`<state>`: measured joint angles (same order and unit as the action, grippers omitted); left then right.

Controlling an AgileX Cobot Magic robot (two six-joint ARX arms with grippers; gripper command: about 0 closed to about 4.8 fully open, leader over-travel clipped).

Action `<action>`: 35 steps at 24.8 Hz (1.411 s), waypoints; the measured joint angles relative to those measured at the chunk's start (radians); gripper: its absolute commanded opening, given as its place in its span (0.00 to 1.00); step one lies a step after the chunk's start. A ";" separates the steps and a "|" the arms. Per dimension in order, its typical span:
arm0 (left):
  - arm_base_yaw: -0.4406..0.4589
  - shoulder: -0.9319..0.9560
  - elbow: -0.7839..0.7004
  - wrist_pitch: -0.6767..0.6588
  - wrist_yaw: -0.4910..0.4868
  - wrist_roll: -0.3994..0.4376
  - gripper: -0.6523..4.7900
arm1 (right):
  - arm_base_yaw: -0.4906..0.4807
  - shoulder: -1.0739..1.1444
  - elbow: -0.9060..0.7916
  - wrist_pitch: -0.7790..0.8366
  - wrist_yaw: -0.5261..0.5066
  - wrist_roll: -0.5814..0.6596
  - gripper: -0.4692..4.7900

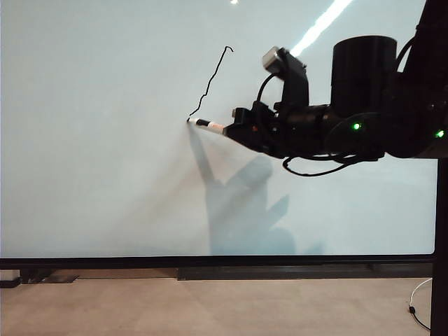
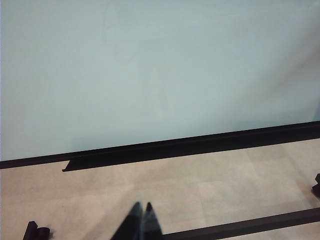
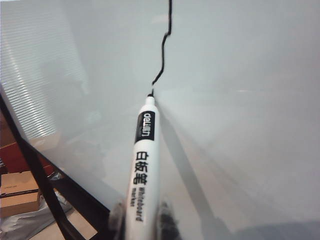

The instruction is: Pick up the pen on the shelf to the right of the whiteboard and draw a triangle.

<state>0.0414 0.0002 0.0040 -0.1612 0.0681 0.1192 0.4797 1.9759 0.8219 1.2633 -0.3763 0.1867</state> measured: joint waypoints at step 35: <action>0.000 0.000 0.000 0.000 0.000 0.000 0.11 | 0.055 0.099 0.054 -0.034 0.017 0.006 0.08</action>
<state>0.0414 0.0002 0.0040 -0.1612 0.0677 0.1192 0.5350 2.0747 0.8757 1.2293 -0.3595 0.1928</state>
